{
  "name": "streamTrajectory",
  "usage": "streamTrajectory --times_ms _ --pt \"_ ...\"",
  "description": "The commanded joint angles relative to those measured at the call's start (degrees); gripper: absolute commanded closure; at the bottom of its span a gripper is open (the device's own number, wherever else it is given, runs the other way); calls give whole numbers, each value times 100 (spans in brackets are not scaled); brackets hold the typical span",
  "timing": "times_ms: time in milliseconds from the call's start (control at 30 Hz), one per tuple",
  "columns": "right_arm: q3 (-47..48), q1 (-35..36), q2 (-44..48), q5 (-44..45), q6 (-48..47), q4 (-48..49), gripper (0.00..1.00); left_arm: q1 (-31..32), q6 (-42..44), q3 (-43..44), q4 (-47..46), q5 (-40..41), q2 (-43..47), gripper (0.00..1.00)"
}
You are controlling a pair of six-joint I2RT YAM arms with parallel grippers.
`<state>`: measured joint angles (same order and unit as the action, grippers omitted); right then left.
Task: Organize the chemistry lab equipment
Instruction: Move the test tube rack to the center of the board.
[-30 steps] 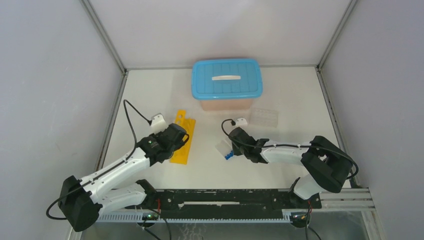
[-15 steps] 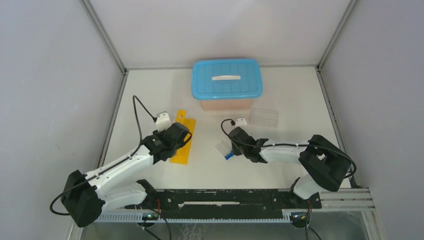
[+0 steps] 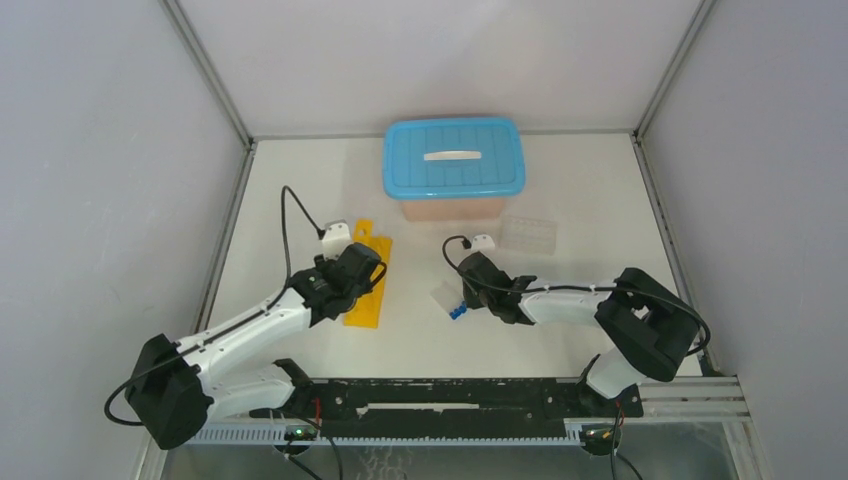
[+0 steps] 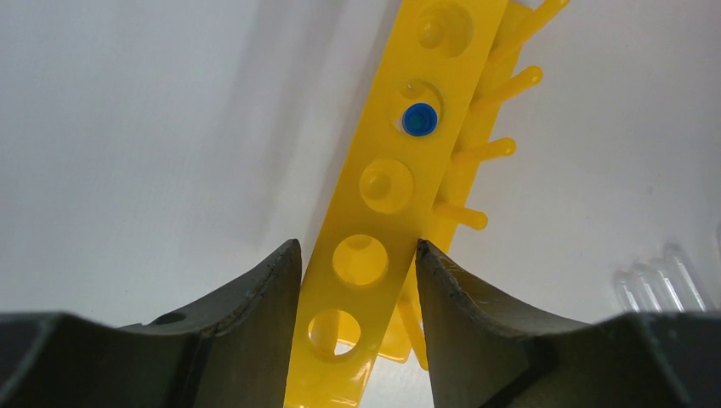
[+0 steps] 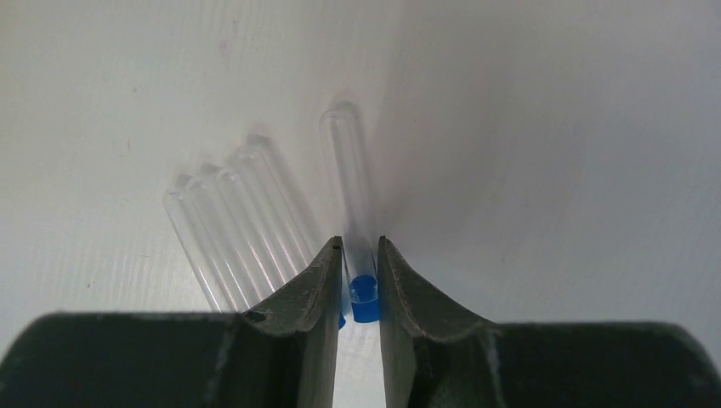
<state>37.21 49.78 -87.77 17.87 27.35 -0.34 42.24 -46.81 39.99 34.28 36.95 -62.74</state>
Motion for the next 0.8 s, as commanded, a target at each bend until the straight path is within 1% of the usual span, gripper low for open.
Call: streamTrajectory --times_ms 0,233,367,433,533,567,767 --pt "3 -45 -113 -53 -30 148 71 -43 409 -155 -281 -148 -98 44" --pt "-1 -63 -130 -75 -36 164 71 -223 584 -345 -479 -390 -202 42" --pt "-68 -100 -103 -100 -45 223 71 -297 732 -356 -575 -443 -203 44" --pt "-95 -117 -83 -116 -50 231 72 -329 801 -339 -590 -443 -202 48" --pt "-125 -154 -37 -134 -77 249 74 -352 927 -327 -608 -447 -178 70" --pt "-138 -161 -27 -146 -81 252 75 -360 973 -325 -627 -462 -167 72" --pt "-187 -219 11 -200 -104 259 77 -372 1242 -325 -685 -628 -85 73"
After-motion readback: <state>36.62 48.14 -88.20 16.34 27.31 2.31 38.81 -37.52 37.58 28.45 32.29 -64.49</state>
